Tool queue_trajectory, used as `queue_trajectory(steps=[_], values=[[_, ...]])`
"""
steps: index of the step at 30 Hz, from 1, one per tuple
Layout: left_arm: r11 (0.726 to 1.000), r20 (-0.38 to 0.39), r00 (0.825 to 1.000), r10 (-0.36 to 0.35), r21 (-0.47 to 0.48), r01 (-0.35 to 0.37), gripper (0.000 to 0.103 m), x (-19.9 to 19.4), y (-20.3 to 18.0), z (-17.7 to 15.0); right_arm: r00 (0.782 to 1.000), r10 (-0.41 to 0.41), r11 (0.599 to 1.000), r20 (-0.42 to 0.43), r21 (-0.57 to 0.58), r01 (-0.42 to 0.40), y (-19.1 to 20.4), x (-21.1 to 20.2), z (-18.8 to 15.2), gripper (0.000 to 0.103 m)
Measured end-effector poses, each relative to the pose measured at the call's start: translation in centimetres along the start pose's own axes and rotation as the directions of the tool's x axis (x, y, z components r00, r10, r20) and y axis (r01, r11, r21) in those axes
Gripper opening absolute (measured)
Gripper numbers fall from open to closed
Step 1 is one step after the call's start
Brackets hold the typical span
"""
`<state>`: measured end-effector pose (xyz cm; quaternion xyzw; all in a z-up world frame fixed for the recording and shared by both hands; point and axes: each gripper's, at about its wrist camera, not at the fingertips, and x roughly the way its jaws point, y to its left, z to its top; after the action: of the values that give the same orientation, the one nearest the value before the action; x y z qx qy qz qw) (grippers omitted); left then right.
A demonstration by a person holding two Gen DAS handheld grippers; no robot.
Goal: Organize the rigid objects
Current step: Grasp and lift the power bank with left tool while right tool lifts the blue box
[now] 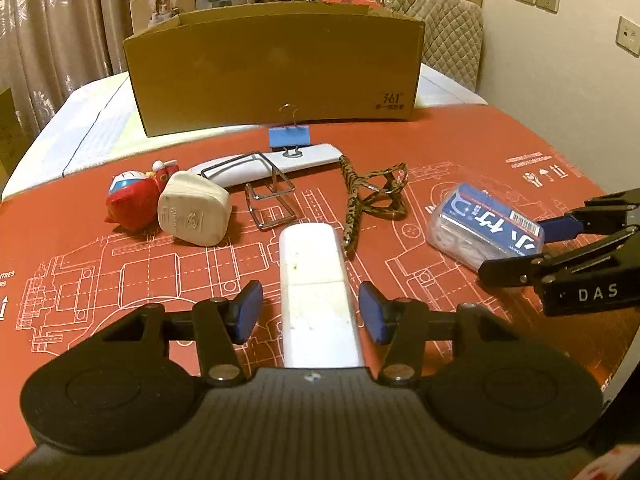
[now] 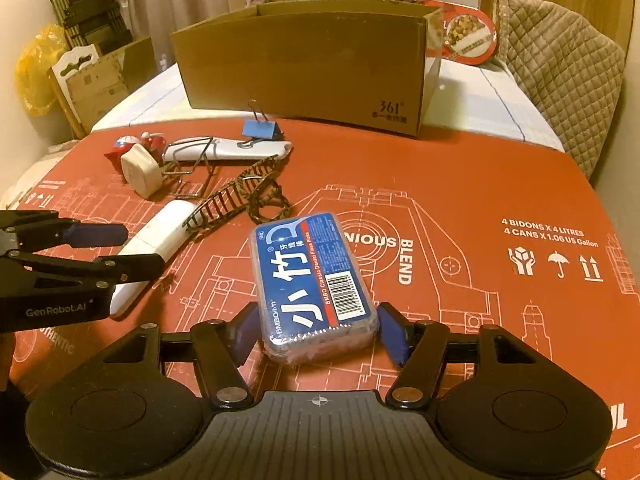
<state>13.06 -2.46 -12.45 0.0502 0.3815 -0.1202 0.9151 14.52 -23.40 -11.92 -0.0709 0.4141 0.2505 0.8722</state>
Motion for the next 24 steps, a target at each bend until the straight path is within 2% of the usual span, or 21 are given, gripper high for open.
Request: queue_trajectory(steps=[8, 9, 24], values=[[1.0, -0.011, 1.0, 0.002, 0.006, -0.002, 0.042, 0.32, -0.36, -0.24, 1.0, -0.007, 1.0, 0.025, -0.013, 0.007, 0.07, 0.28, 0.51, 0.068], [1.0, -0.011, 1.0, -0.001, 0.003, 0.001, 0.037, 0.29, -0.36, -0.23, 1.0, -0.007, 1.0, 0.026, -0.01, 0.007, 0.0, 0.31, 0.55, 0.068], [0.999, -0.02, 1.0, 0.008, -0.033, -0.008, 0.035, -0.46, 0.05, -0.26, 1.0, 0.003, 1.0, 0.009, -0.01, -0.003, -0.16, 0.92, 0.94, 0.066]])
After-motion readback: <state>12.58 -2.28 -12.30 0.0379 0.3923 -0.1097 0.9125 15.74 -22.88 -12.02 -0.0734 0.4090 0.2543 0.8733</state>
